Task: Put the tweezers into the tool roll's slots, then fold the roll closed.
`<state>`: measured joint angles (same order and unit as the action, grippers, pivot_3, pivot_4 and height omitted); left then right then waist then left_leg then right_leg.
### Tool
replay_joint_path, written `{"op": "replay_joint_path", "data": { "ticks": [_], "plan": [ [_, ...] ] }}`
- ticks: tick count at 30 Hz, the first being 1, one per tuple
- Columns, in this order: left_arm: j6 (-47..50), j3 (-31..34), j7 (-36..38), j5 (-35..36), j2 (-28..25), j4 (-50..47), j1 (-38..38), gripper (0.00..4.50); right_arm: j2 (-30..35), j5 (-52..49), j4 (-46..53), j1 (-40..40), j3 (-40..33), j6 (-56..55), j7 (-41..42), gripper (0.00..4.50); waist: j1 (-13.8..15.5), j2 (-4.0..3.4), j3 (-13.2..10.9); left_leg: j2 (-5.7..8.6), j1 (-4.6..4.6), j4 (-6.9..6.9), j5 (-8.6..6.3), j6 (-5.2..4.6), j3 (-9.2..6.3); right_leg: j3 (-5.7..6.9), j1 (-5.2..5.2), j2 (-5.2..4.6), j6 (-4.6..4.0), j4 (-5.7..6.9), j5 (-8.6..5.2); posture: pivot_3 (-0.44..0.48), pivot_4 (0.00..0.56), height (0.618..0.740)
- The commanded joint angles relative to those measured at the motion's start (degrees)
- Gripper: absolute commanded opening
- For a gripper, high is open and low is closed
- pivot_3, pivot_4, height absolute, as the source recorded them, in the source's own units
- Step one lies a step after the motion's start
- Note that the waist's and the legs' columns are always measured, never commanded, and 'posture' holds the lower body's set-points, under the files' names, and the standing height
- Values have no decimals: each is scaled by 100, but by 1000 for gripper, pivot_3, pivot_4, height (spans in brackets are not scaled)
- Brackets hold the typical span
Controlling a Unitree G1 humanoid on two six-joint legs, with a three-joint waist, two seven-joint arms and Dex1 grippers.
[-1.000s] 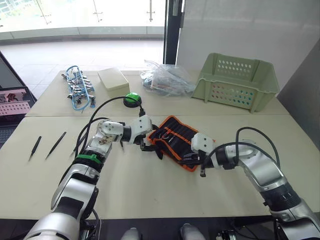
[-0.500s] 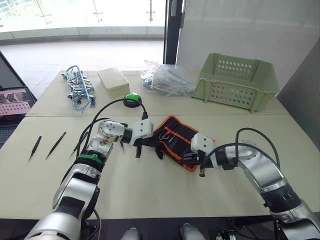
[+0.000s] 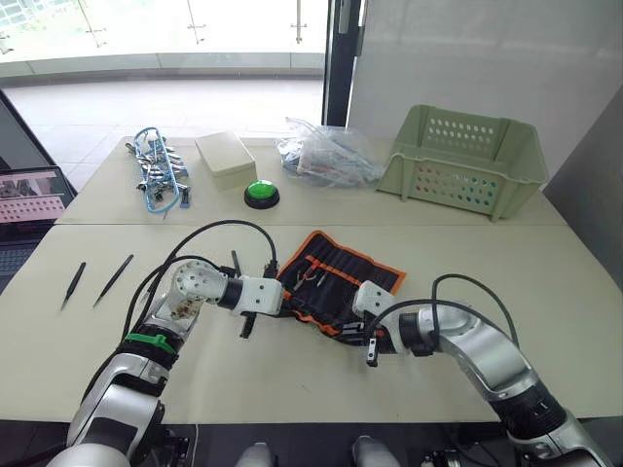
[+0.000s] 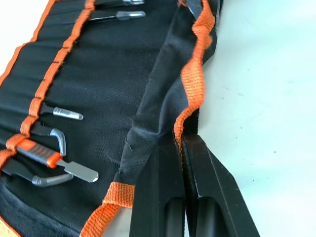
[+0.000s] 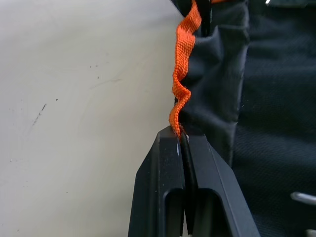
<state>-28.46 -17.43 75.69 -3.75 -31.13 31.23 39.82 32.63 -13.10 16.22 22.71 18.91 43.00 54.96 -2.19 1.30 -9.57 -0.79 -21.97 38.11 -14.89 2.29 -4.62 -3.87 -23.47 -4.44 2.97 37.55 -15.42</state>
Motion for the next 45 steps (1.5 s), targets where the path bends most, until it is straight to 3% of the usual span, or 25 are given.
{"op": "replay_joint_path", "data": {
  "ticks": [1,4,9,12,15,18,24,28,35,39,44,45],
  "plan": [
    [-462,-211,-112,-243,-27,75,-10,0,15,-431,286,-73,-203,395,66,1297,3,0,0,0,2,0,0,0,0,0,0,1,0,1,0,0,150,740],
    [-611,-250,-182,-293,-44,189,2,0,58,-1003,444,-11,-549,877,198,2235,1,0,0,0,4,1,0,0,-1,0,1,1,1,1,0,0,150,740],
    [-725,-249,-236,-241,-86,267,-5,0,-496,-2425,256,510,-1861,1872,-69,3960,-10,0,0,-1,6,12,0,0,-2,0,3,2,0,11,0,0,150,740],
    [-742,-250,-215,-198,-129,236,-44,0,-697,-2443,165,568,-1988,1730,-363,3960,-12,0,0,-2,22,12,-1,-2,-5,0,17,5,1,14,-1,0,150,740],
    [-749,-252,-118,-110,-183,163,-72,0,-860,-1883,-210,576,-1757,1070,-784,3074,-25,0,0,-1,21,13,-2,-4,-5,0,18,3,1,14,-1,0,150,740],
    [-733,-229,-68,-31,-242,125,-58,0,-1091,-1329,-554,335,-1490,-285,-798,1960,-35,0,1,-2,21,12,-2,-4,-4,0,13,4,2,17,-1,0,150,740],
    [-705,-184,-1,91,-329,86,-81,0,-1187,-1307,-1129,85,-1232,-538,-487,30,-58,-1,1,-2,21,12,-2,-4,-4,-1,12,6,2,32,-1,0,150,740],
    [-464,-159,65,236,-348,-69,-171,0,-1203,-1247,-1231,-29,-1034,-627,-387,30,-59,-1,1,-3,22,12,-2,-5,-5,-1,12,6,2,33,-2,0,150,740],
    [1112,351,506,1300,-844,-1240,-673,2204,-1047,-602,-1692,-199,-509,-1012,-432,0,-98,-1,1,-6,27,11,-2,-5,-6,-1,12,9,3,34,-2,0,150,740],
    [3103,992,319,2471,-1162,-2434,-1164,3487,-1005,-484,-1792,-172,-434,-1118,-359,0,-124,0,1,-7,44,11,-2,-5,-6,-2,25,8,4,34,-3,0,150,740],
    [4379,1427,-726,2976,-681,-3004,-1098,3487,-1003,-482,-1700,-189,-386,-1161,-247,0,-52,6,4,-6,65,12,-3,-5,-5,-2,50,5,6,30,-5,0,150,740],
    [4616,1425,-1064,2974,-460,-3059,-1033,3236,-984,-436,-1651,-185,-348,-1209,-226,0,-40,6,4,-6,67,12,-3,-5,-5,-2,51,6,6,31,-5,0,150,740]
  ]
}}
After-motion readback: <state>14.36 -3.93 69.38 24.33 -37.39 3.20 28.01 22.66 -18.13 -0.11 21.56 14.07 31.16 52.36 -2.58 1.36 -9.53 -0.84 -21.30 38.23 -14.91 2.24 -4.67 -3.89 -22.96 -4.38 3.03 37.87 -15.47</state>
